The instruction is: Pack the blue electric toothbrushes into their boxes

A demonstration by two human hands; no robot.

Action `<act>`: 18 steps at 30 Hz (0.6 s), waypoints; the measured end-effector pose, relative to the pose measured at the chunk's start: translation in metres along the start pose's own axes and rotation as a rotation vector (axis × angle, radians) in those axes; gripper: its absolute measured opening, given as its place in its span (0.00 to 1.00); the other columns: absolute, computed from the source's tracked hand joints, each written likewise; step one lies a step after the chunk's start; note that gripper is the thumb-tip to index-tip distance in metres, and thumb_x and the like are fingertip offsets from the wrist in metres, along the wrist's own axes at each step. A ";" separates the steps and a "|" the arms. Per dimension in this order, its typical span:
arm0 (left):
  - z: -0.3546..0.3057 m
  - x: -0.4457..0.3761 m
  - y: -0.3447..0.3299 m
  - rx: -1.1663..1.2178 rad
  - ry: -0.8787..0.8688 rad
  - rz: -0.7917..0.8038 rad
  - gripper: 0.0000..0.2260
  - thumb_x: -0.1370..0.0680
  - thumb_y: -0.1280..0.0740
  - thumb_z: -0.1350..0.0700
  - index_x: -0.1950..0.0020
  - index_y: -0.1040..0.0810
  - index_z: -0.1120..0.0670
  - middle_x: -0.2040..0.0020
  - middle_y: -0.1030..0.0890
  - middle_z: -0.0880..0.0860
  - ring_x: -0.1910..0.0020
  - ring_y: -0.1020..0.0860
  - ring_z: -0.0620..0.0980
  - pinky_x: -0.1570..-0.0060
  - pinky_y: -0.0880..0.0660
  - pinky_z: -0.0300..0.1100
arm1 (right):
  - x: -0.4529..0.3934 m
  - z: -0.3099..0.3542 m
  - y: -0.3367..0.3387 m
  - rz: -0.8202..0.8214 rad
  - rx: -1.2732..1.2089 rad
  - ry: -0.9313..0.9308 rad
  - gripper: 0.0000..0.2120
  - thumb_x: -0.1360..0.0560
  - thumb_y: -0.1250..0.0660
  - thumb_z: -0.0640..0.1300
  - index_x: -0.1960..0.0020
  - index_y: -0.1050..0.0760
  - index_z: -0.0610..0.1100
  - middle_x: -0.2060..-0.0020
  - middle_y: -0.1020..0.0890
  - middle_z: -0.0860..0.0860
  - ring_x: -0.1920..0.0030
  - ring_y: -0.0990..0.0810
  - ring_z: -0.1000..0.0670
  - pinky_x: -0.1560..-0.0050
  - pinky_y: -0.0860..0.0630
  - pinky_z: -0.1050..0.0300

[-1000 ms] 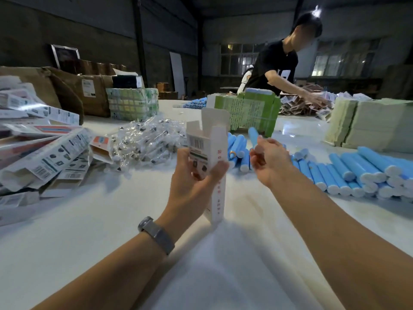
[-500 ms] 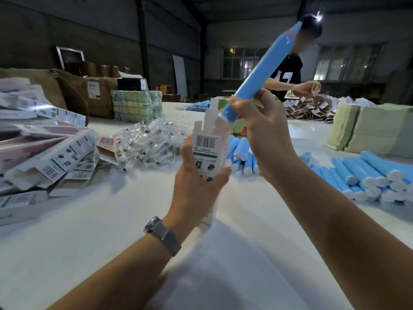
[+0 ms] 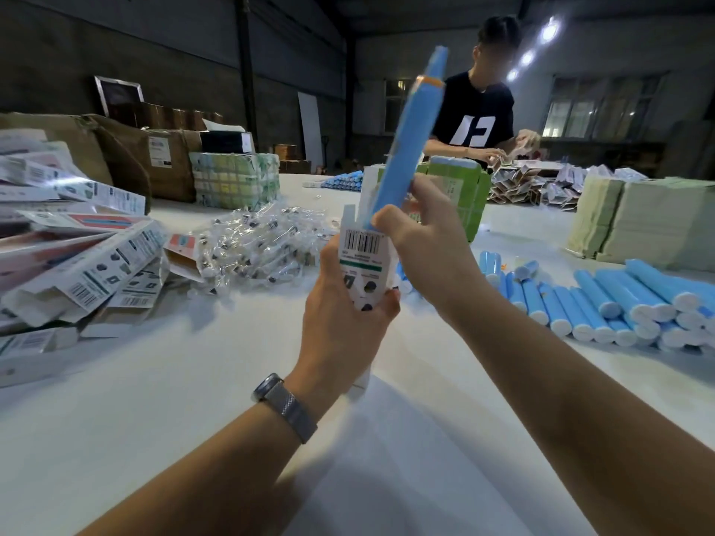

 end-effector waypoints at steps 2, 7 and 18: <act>0.000 0.001 0.000 -0.009 -0.002 0.000 0.29 0.26 0.26 0.53 0.33 0.40 0.40 0.50 0.21 0.40 0.57 0.21 0.36 0.65 0.28 0.28 | 0.000 -0.002 -0.002 -0.003 -0.096 -0.073 0.18 0.32 0.38 0.50 0.44 0.29 0.46 0.48 0.25 0.47 0.48 0.24 0.51 0.55 0.27 0.60; -0.002 0.002 0.001 -0.004 -0.015 -0.009 0.29 0.26 0.26 0.52 0.33 0.40 0.42 0.49 0.21 0.40 0.54 0.21 0.36 0.65 0.29 0.28 | -0.002 0.003 0.000 -0.009 -0.132 -0.041 0.14 0.26 0.35 0.49 0.43 0.31 0.48 0.48 0.25 0.49 0.47 0.23 0.50 0.48 0.23 0.51; -0.008 0.002 0.006 0.016 -0.064 -0.032 0.28 0.28 0.22 0.51 0.40 0.38 0.38 0.50 0.21 0.41 0.54 0.20 0.39 0.60 0.24 0.32 | -0.001 -0.004 -0.005 0.062 -0.217 0.048 0.15 0.23 0.32 0.47 0.39 0.33 0.54 0.53 0.24 0.54 0.53 0.20 0.59 0.57 0.20 0.63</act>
Point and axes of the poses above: each hand's wrist, its own x-axis away from the middle knuckle, its own y-axis out of the back of the hand, z = x × y, the point moved 6 cm from there along -x, towards the middle knuckle
